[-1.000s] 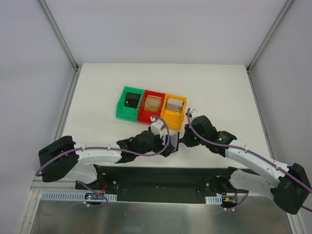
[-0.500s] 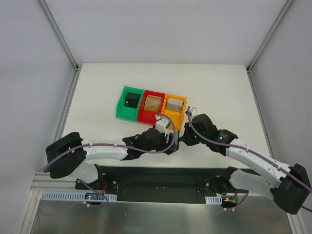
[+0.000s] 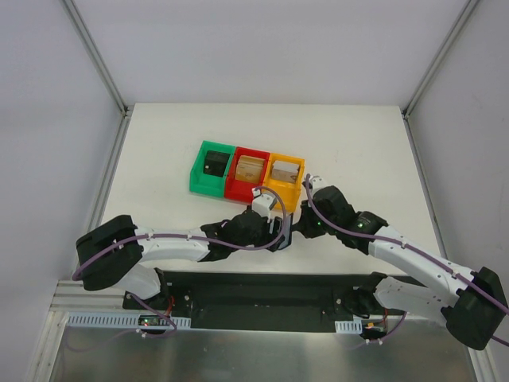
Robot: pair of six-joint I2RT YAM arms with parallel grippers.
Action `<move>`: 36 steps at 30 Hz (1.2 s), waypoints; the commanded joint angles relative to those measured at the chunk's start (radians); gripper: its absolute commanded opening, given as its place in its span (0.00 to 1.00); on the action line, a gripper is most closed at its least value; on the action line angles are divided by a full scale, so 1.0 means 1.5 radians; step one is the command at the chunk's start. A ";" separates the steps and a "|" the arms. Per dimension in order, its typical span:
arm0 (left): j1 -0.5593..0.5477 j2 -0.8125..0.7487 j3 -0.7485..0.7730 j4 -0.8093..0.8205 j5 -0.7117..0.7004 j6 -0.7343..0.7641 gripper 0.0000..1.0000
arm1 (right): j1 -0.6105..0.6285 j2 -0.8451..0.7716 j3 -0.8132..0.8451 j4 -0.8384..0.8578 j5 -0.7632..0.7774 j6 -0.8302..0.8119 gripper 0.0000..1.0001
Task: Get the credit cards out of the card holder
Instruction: Remove the credit card from the card holder.
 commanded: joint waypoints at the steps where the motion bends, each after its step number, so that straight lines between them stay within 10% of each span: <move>1: 0.003 0.000 0.029 0.001 -0.012 0.018 0.66 | 0.003 -0.005 0.023 0.000 0.004 -0.007 0.00; 36: 0.002 0.012 0.027 -0.054 -0.056 0.005 0.64 | 0.003 -0.006 0.021 -0.001 0.003 -0.008 0.00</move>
